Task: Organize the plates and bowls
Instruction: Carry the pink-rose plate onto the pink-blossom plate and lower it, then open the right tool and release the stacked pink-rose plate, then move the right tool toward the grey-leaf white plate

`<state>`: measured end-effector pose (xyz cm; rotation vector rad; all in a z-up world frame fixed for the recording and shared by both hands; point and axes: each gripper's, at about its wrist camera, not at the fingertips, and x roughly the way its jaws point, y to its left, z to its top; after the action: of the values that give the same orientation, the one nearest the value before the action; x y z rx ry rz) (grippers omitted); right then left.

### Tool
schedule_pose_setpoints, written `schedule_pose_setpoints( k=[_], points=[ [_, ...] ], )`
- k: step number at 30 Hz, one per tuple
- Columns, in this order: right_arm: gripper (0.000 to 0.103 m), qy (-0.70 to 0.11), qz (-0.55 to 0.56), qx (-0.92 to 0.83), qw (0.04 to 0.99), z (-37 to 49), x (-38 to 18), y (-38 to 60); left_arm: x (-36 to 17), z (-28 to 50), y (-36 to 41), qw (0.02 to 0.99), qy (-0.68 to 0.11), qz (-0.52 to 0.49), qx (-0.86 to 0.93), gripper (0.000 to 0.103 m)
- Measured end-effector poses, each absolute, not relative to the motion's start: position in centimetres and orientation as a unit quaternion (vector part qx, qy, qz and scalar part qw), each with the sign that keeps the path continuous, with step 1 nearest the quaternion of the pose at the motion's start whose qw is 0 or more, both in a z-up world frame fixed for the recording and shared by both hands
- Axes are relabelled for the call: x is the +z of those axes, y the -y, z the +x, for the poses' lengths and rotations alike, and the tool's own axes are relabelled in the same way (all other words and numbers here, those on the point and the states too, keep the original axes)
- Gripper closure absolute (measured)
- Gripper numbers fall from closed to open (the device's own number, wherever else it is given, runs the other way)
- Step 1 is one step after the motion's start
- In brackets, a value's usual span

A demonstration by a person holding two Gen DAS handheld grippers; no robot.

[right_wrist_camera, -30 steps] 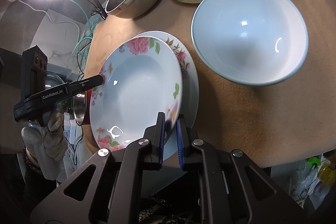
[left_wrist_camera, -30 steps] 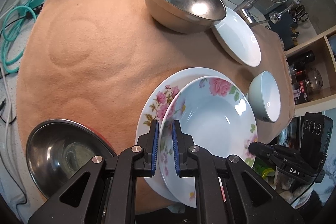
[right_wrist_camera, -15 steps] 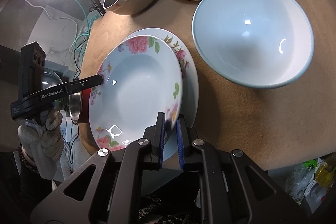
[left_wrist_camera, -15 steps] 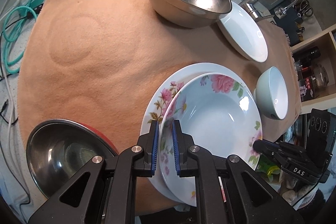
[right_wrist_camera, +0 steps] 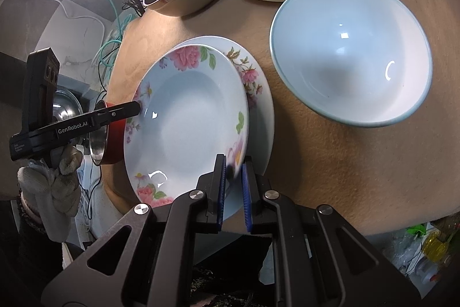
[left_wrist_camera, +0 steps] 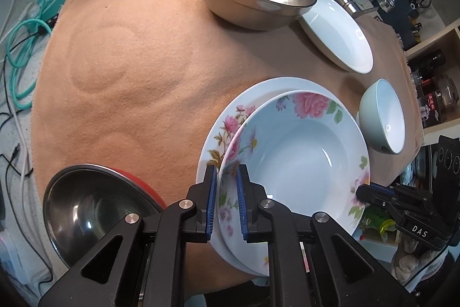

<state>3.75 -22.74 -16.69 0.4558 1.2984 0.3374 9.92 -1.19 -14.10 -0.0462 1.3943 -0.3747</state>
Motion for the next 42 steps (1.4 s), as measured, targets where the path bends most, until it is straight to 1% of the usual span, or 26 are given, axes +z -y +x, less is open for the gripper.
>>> schedule_pose_setpoints(
  k=[5,14,21,28,35,37,41,42],
  points=[
    [0.09,-0.599,0.197,0.158,0.76,3.9,-16.6,22.5,-14.1,9.9,1.1,0.75,-0.638,-0.021,-0.171,0.091],
    [0.09,-0.601,0.188,0.16,0.761,3.9,-16.5,22.3,-14.0,10.2,0.9,0.75,-0.638,-0.031,-0.17,0.091],
    [0.09,-0.6,0.17,0.156,0.766,3.8,-16.0,22.5,-12.6,10.4,0.4,0.758,-0.626,-0.047,-0.175,0.091],
    [0.09,-0.588,0.157,0.166,0.776,3.8,-14.1,23.2,-11.0,10.7,0.8,0.767,-0.611,-0.068,-0.185,0.091],
    [0.09,-0.551,0.13,0.182,0.804,4.6,-10.9,24.4,-9.9,10.6,2.8,0.771,-0.597,-0.092,-0.201,0.091],
    [0.088,-0.545,0.13,0.188,0.807,5.1,-10.3,25.1,-9.9,10.8,3.6,0.772,-0.596,-0.093,-0.201,0.091],
    [0.078,-0.533,0.134,0.19,0.814,6.5,-9.2,27.5,-10.2,11.4,4.1,0.771,-0.594,-0.125,-0.191,0.09],
    [0.078,-0.53,0.135,0.191,0.815,6.9,-9.0,28.2,-10.3,11.5,4.1,0.771,-0.593,-0.136,-0.189,0.09]
  ],
)
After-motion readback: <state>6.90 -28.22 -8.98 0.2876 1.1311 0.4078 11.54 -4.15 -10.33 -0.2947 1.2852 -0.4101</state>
